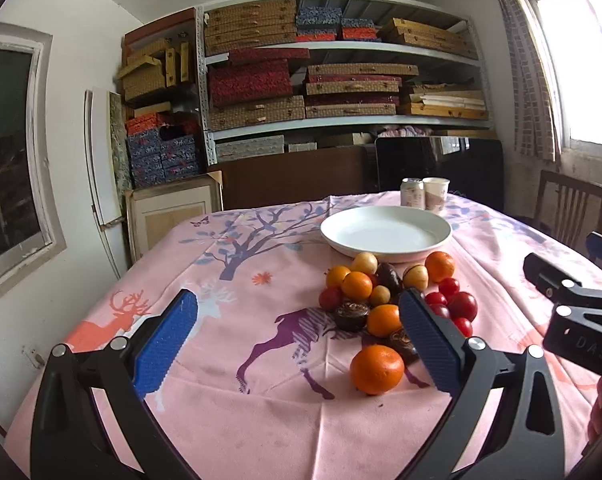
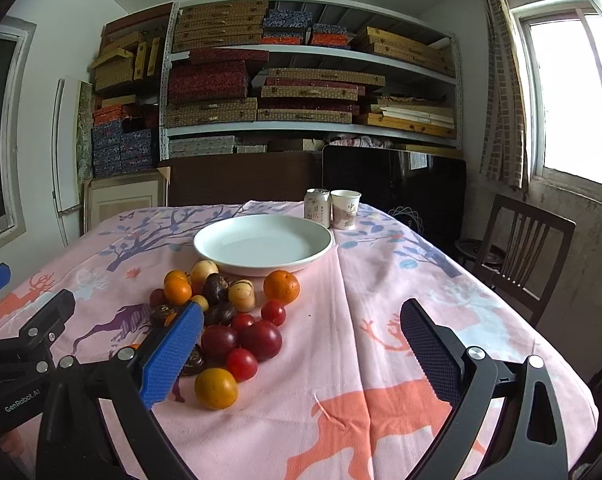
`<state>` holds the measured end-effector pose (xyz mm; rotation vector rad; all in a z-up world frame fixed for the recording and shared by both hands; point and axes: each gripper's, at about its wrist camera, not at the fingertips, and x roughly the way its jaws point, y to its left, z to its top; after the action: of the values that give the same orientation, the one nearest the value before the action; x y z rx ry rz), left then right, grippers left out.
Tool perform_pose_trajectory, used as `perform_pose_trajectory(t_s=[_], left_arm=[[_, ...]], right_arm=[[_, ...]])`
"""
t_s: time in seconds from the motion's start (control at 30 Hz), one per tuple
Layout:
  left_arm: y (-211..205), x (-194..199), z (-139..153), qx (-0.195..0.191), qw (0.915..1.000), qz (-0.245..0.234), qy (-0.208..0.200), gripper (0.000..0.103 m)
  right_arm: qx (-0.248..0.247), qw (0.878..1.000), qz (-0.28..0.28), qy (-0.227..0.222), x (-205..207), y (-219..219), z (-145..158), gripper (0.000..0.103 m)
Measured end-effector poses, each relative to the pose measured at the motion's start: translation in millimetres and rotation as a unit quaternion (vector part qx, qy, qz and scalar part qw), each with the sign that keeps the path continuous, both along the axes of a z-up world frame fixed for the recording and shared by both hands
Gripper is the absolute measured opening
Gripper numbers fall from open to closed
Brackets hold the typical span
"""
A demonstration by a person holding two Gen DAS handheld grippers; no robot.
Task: Organize fruits
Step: 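Move both tools toward the fruit pile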
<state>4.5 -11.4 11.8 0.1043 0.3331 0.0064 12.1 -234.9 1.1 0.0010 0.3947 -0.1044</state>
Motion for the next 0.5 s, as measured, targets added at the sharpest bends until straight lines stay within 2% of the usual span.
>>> perform_pose_trajectory(t_s=[0.17,0.3,0.37,0.43,0.5], left_arm=[[10,2,-3,-0.039,0.9992,0.003,0.008,0.099],[13,-3,-3,-0.046,0.9987,0.019,-0.007,0.099],[17,-5,-2,-0.061,0.9978,0.020,-0.014,0.099],[16,-4,-4,-0.048,0.9986,0.020,-0.009,0.099],[13,-1,-5,-0.043,0.9990,0.016,-0.001,0.099]], right_arm=[[0.000,1.000,0.011,-0.013,-2,3,-2,0.099],[-0.036,0.998,-0.013,-0.058,-20,14,1,0.099],[-0.053,0.996,-0.005,-0.075,-26,21,3,0.099],[-0.051,0.996,0.026,-0.068,-26,23,3,0.100],[-0.047,0.997,0.023,-0.064,-25,22,4,0.099]])
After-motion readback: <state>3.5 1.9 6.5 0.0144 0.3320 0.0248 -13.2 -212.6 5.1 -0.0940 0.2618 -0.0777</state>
